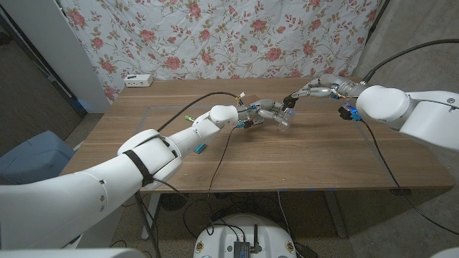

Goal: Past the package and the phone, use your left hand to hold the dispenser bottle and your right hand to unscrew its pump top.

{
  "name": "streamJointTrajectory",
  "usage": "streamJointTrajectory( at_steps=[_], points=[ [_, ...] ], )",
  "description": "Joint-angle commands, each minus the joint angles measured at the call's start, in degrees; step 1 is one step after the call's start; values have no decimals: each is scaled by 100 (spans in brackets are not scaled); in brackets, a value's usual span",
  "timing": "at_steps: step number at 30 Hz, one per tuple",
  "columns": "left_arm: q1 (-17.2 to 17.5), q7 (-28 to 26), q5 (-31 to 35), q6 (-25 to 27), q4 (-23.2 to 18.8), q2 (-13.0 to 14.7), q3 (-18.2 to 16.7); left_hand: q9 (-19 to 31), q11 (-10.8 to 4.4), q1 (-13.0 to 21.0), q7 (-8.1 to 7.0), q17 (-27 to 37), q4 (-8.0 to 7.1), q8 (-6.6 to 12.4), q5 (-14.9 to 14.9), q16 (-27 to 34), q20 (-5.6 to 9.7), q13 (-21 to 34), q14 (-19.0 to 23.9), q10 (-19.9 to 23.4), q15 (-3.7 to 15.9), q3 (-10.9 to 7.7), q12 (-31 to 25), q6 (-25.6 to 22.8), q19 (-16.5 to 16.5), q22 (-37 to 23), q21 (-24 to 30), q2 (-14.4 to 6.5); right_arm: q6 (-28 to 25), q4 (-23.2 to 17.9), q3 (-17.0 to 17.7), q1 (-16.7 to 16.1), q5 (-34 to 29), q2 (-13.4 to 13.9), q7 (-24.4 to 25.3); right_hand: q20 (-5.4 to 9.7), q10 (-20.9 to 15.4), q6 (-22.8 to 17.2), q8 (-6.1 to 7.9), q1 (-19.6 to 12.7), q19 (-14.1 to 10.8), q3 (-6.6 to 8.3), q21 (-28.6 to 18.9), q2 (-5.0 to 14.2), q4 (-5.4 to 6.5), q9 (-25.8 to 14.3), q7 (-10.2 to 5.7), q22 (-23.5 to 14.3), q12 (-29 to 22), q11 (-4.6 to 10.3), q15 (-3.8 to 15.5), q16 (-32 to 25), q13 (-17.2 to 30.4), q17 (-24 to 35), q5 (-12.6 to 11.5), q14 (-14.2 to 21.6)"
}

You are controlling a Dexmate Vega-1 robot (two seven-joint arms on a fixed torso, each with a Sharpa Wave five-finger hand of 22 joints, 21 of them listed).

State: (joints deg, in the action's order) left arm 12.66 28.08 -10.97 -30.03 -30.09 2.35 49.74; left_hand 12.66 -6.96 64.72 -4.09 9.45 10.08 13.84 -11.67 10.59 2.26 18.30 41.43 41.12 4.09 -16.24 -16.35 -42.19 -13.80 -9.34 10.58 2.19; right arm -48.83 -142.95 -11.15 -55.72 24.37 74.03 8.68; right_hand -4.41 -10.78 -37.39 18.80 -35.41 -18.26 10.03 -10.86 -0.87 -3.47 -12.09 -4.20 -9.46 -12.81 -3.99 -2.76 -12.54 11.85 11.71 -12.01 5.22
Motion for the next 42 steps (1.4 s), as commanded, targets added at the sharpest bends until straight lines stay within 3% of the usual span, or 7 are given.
streamJointTrajectory(
  at_steps=[1,15,23,33,37,42],
  points=[
    [-117,57,17,-191,334,-151,24,10,-50,73,19,24,-158,38,-24,17,329,8,75,105,531,-176,-9,-233,1,-15,-4,-567,-204,-206,59,-187,6,-31,345,-4,-52,-22,26,42,-71,4,-17,9,11,-26,4,-21,-26,22,1,-39,14,16,12,69],
    [13,55,27,-78,-3,-31,21,13,-55,56,3,26,-154,33,-26,16,339,27,90,133,541,-202,1,-253,4,-15,-4,-566,-535,-426,142,-286,-9,-106,658,-16,-83,30,-23,110,-140,-20,-33,-11,18,-18,45,-21,-18,-4,-4,-53,11,9,-3,157],
    [-4,83,23,-82,62,-66,26,13,-41,55,10,26,-151,26,-28,17,336,36,103,134,541,-223,11,-250,7,-15,-5,-577,-578,-460,273,-415,31,-120,743,-18,-118,15,-28,151,-154,-36,-32,-22,27,-15,66,-21,-23,-18,-16,-54,10,7,-9,180],
    [-84,97,21,-154,316,-186,38,14,-38,46,8,25,-150,25,-29,16,333,46,116,144,542,-241,18,-265,6,-15,-4,-579,-630,-589,747,-872,93,-120,864,-21,-162,6,-38,178,-166,-45,-30,-27,28,-13,64,-21,-29,-21,-28,-55,9,3,-21,213],
    [-110,98,24,-178,385,-216,44,15,-46,43,7,26,-147,20,-30,20,336,51,129,145,544,-248,24,-261,7,-14,-5,-578,-727,-603,772,-862,151,-122,808,-24,-171,8,-44,185,-168,-45,-28,-26,27,-12,67,-21,-28,-37,-30,-52,9,1,-26,219],
    [-118,108,26,-169,379,-211,48,15,-43,37,7,25,-145,22,-30,19,338,56,135,153,542,-254,27,-275,5,-14,-4,-573,-922,-608,553,-623,202,-87,731,-26,-159,7,-52,219,-166,-50,-23,-12,42,-11,66,-22,-16,-28,-34,-47,8,4,-31,216]
  ],
)
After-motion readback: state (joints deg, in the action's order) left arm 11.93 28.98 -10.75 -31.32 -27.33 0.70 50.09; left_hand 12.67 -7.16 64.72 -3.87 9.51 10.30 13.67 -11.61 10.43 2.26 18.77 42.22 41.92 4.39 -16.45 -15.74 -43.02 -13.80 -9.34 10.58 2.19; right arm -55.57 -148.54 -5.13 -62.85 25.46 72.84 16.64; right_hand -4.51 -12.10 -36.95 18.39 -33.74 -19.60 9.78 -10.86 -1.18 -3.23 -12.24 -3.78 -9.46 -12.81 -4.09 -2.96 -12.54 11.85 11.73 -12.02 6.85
